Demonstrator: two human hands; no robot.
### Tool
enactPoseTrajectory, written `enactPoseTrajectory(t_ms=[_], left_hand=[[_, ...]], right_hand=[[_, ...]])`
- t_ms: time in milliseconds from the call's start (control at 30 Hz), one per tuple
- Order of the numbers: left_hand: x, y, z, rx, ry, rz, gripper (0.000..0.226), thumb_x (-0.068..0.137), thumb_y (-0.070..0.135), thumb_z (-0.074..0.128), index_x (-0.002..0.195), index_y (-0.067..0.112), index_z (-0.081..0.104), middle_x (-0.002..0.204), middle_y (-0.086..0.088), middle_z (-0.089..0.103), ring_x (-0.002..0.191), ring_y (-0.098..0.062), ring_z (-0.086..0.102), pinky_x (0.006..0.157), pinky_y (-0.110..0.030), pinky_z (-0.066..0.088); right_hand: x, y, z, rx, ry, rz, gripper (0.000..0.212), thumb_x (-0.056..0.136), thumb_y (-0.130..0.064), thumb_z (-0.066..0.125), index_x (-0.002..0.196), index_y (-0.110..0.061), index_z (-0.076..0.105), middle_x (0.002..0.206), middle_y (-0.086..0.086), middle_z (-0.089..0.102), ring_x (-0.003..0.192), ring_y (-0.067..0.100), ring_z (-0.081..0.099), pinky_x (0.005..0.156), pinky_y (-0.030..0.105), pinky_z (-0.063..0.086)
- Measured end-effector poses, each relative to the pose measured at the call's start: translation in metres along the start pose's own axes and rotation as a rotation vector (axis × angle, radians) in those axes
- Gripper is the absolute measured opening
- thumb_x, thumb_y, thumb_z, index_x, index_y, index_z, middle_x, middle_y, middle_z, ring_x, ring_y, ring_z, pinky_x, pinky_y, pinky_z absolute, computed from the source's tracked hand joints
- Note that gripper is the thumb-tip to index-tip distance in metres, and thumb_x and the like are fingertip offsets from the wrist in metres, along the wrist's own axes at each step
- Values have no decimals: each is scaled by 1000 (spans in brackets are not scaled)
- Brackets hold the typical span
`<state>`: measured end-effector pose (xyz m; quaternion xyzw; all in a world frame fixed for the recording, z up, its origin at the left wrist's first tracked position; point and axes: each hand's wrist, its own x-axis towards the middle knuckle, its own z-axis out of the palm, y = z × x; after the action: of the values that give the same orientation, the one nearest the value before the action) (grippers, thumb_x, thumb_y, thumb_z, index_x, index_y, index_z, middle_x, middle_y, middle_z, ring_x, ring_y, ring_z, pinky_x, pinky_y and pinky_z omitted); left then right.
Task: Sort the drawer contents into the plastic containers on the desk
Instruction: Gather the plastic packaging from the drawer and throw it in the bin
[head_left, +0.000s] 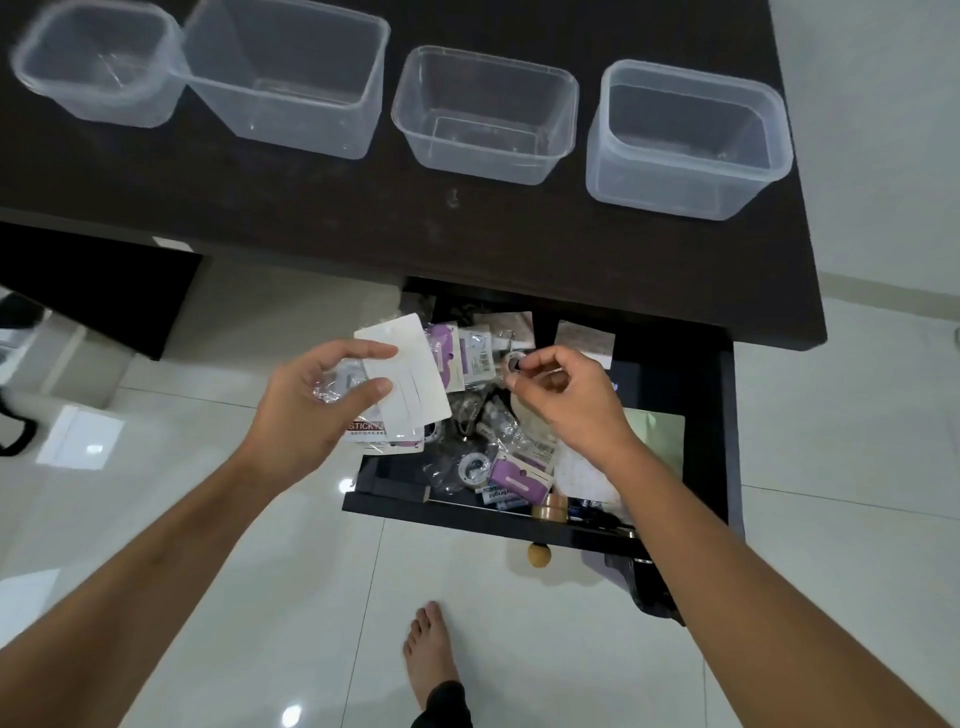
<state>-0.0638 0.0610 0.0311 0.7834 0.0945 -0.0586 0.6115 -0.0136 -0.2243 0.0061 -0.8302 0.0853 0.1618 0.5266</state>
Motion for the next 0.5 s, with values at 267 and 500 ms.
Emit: enactPoseTrajectory(t_ms=[267, 500], left_hand=[[-6, -12, -18, -84, 42, -42, 25, 92, 5, 78, 110, 23, 79, 108, 3, 79, 89, -17, 78, 72, -28, 65], [-7, -7, -16, -89, 12, -57, 24, 92, 4, 76, 109, 21, 78, 107, 12, 78, 96, -6, 76, 67, -15, 58]], right_hand=[[27, -14, 48, -362, 125, -37, 76, 73, -70, 81, 131, -23, 66, 129, 3, 53, 125, 25, 53, 106, 46, 51], [32, -19, 66, -474, 148, -19, 47, 74, -56, 88, 105, -24, 74, 132, 2, 53, 138, 28, 38, 121, 37, 27]])
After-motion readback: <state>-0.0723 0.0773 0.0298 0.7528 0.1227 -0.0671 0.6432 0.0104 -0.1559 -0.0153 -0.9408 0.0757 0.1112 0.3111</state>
